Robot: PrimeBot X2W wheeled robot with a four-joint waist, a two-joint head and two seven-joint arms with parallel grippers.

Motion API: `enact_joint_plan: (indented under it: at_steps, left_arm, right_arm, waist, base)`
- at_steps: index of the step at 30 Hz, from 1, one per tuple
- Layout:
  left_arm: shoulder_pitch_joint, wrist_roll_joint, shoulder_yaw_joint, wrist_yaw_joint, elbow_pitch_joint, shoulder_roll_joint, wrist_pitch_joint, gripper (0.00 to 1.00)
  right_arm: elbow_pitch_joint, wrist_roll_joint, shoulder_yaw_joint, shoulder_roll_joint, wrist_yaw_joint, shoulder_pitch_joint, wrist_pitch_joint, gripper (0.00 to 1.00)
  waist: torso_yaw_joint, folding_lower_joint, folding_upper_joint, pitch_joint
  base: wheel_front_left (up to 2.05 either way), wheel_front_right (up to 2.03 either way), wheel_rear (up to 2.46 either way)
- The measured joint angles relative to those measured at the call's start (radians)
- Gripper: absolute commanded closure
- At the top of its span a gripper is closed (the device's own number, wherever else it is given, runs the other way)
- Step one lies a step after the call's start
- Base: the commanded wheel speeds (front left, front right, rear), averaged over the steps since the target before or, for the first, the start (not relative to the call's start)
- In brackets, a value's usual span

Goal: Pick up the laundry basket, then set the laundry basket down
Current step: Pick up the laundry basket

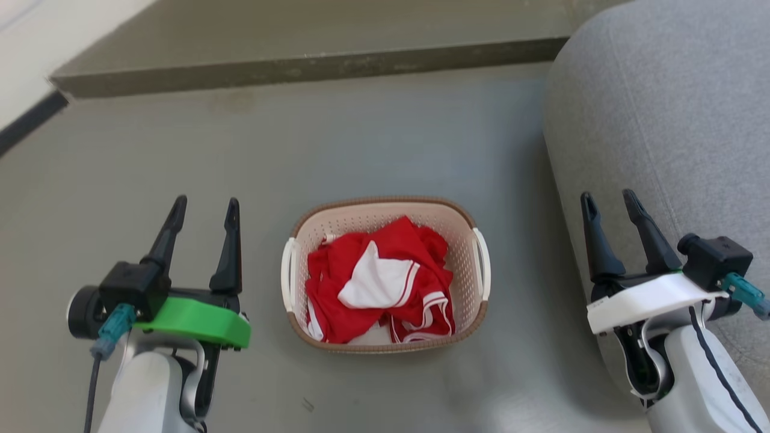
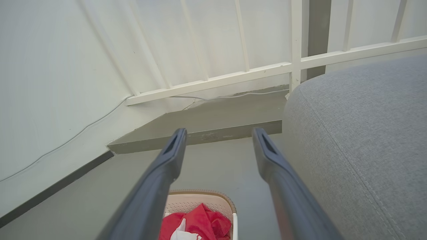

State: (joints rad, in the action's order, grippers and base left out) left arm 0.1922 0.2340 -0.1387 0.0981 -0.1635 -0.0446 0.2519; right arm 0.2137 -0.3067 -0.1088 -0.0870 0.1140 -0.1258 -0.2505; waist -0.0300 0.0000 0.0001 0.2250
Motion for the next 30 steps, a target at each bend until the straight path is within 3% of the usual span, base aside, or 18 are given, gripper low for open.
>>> enact_joint_plan:
  at_steps: [17,30]
  left_arm:
    - [0.139,0.004,-0.021,0.012,-0.032,0.005,0.000,0.00]
    - [0.253,0.018,-0.026,0.016,-0.168,0.008,0.000,0.00]
  right_arm:
    - [0.124,0.001,-0.008,0.017,0.000,-0.153,-0.004,0.00]
    - [0.244,0.001,-0.019,0.020,0.001,-0.299,-0.004,0.00]
  waist:
    - [-0.008,0.0001,0.0000,0.198]
    - [0.001,0.0001,0.0000,0.347]
  base:
    - [0.00,0.00,0.00]
    - [0.00,0.00,0.00]
